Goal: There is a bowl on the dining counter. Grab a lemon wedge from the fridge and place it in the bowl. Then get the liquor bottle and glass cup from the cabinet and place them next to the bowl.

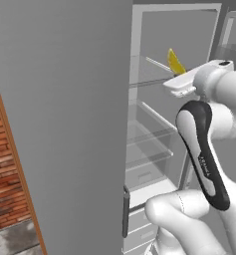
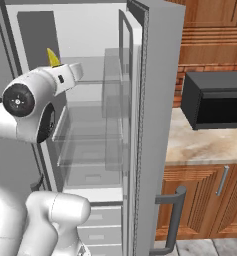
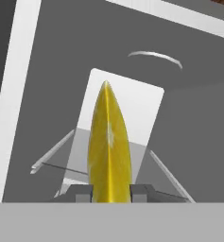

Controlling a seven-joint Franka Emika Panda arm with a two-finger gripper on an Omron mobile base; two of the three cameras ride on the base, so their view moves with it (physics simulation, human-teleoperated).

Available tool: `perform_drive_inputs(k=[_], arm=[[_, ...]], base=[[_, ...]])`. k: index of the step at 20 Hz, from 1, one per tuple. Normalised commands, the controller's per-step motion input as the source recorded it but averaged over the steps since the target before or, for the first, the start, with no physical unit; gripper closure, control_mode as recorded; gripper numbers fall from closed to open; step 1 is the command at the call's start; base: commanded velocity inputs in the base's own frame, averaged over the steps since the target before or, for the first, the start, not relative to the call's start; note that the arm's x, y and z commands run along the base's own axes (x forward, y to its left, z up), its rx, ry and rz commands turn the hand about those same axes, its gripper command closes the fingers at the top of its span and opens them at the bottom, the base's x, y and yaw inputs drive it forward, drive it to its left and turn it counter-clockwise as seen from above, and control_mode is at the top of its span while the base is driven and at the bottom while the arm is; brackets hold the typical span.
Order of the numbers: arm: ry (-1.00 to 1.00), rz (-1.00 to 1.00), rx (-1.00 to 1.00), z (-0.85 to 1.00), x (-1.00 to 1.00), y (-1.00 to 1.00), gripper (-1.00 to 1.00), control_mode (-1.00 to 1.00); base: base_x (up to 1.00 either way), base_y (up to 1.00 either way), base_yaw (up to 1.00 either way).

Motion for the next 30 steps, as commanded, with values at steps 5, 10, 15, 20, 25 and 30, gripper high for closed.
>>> perform_drive_inputs(k=[5,10,15,20,25,30], arm=[[0.0,0.0,0.0,0.14,-1.0,-0.02,1.0,-1.0],[0.0,0.0,0.01,0.0,-1.0,-0.01,1.0,-1.0],[0.0,-0.03,0.0,-0.05,-1.0,0.0,1.0,-1.0],[0.0,-0.06,0.0,-0.04,-1.0,0.0,1.0,-1.0],[0.07,-0.01,0.0,-0.15,-0.42,0.0,1.0,1.0],[0.0,0.0,0.0,0.0,0.0,0.0,1.0,1.0]], base=[[0.0,0.0,0.0],[0.0,0.0,0.0],[0.0,0.0,0.0],[0.0,0.0,0.0],[-0.01,0.0,0.0],[-0.5,0.0,-0.06]])
